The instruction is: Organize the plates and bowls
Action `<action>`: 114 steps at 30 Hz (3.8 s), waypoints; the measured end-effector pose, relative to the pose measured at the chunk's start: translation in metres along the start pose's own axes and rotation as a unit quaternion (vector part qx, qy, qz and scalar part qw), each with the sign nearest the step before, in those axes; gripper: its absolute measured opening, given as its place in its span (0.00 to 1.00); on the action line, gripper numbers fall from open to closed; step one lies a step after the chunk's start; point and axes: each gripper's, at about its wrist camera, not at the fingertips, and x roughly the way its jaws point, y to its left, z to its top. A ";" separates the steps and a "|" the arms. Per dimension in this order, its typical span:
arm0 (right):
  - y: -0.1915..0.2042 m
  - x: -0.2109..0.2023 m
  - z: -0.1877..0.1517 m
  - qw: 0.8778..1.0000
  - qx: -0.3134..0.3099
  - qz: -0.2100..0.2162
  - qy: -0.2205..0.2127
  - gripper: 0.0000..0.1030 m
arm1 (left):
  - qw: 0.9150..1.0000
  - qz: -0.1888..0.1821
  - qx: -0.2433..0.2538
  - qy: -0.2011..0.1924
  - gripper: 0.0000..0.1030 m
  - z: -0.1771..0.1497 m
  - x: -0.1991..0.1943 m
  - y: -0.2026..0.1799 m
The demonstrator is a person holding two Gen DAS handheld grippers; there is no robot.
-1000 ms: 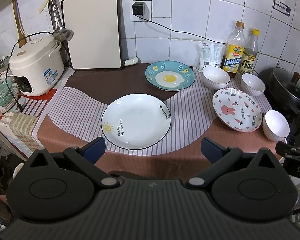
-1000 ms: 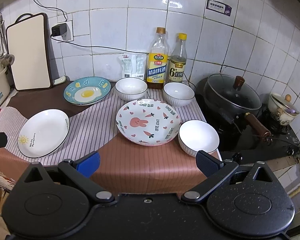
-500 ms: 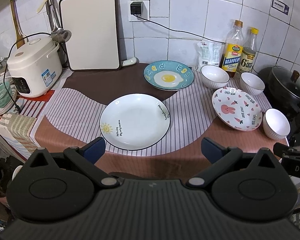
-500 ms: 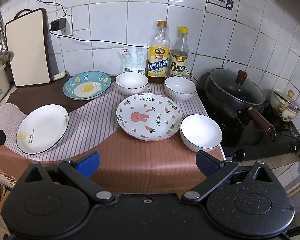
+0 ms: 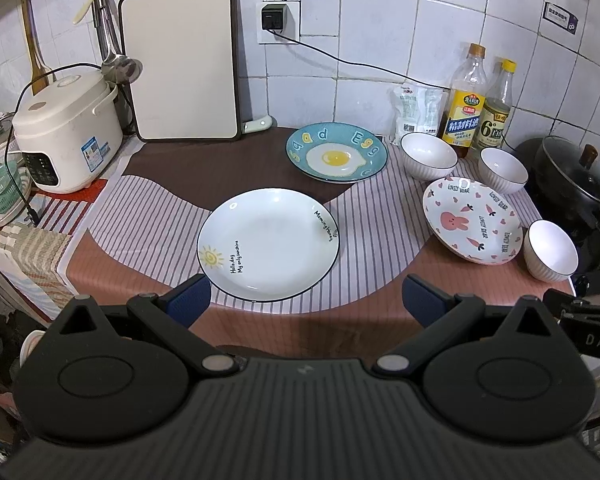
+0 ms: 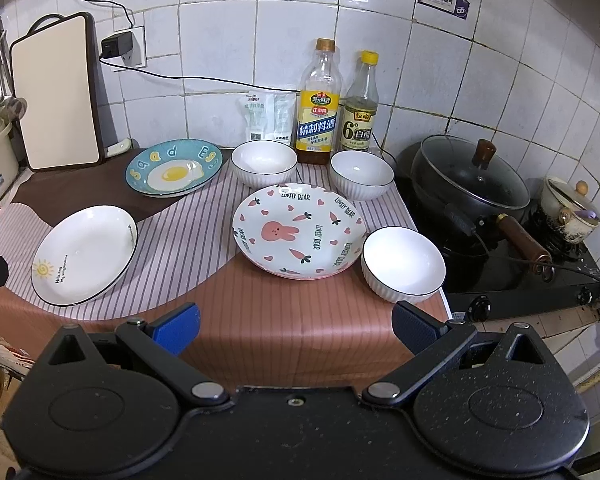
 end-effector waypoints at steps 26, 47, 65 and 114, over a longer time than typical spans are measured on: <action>0.063 0.055 0.019 0.965 -0.080 0.223 -0.116 0.96 | 0.999 -0.011 -0.030 -0.015 0.95 0.016 0.055 0.082; 0.139 0.226 0.018 0.950 -0.058 0.307 -0.008 0.65 | 0.993 -0.011 -0.085 0.085 0.61 -0.006 0.225 0.158; 0.131 0.263 0.016 0.942 0.009 0.333 0.035 0.18 | 0.983 -0.057 -0.125 0.118 0.21 -0.009 0.258 0.164; 0.040 0.257 0.020 0.976 0.056 0.205 0.037 0.21 | 0.978 -0.132 -0.012 0.158 0.21 0.027 0.290 0.056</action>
